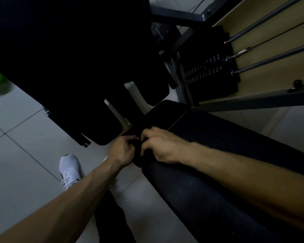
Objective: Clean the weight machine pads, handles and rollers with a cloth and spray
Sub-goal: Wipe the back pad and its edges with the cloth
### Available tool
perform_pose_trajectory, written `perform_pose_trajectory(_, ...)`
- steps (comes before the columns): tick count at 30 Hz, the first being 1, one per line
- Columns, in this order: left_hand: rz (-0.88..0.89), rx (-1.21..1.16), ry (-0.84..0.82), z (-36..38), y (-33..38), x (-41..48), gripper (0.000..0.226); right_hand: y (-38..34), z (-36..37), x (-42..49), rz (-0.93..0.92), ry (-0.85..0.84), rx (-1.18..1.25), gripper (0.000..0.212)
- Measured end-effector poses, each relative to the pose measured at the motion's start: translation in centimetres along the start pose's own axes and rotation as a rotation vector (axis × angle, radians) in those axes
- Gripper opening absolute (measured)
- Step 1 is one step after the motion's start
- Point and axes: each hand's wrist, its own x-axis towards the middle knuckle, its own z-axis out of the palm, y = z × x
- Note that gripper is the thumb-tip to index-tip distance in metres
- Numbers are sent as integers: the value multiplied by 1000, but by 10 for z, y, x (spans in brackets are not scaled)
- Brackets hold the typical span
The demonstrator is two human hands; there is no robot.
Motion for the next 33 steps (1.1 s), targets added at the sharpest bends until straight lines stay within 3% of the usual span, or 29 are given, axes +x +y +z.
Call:
perform_pose_trajectory(3, 18, 71, -2, 2, 2, -2, 41, 18, -7, -7, -11, 8, -68, 35)
perform_pose_trajectory(6, -23, 153, 9, 2, 5, 2, 41, 68, -31, -22, 109, 60, -116, 42)
perform_pose_trajectory(11, -42, 116, 50, 8, 33, 14, 30, 114, -57, -30, 342, 237, -109, 31)
perform_pose_trajectory(14, 26, 72, -4, 19, 52, 28, 34, 87, -43, -20, 231, 193, -59, 32)
perform_pose_trajectory(17, 26, 205, -48, 26, 63, 38, 43, 79, -34, -21, 114, 113, -44, 32)
perform_pose_trajectory(24, -20, 291, -23, 25, 80, 44, 49, 157, -65, -35, 684, 347, 41, 32)
perform_pose_trajectory(28, -35, 317, -33, 31, 98, 58, 72, 155, -64, -25, 751, 227, 314, 39)
perform_pose_trajectory(33, -14, 394, -90, 30, 96, 67, 76, 177, -65, 21, 793, 282, 490, 23)
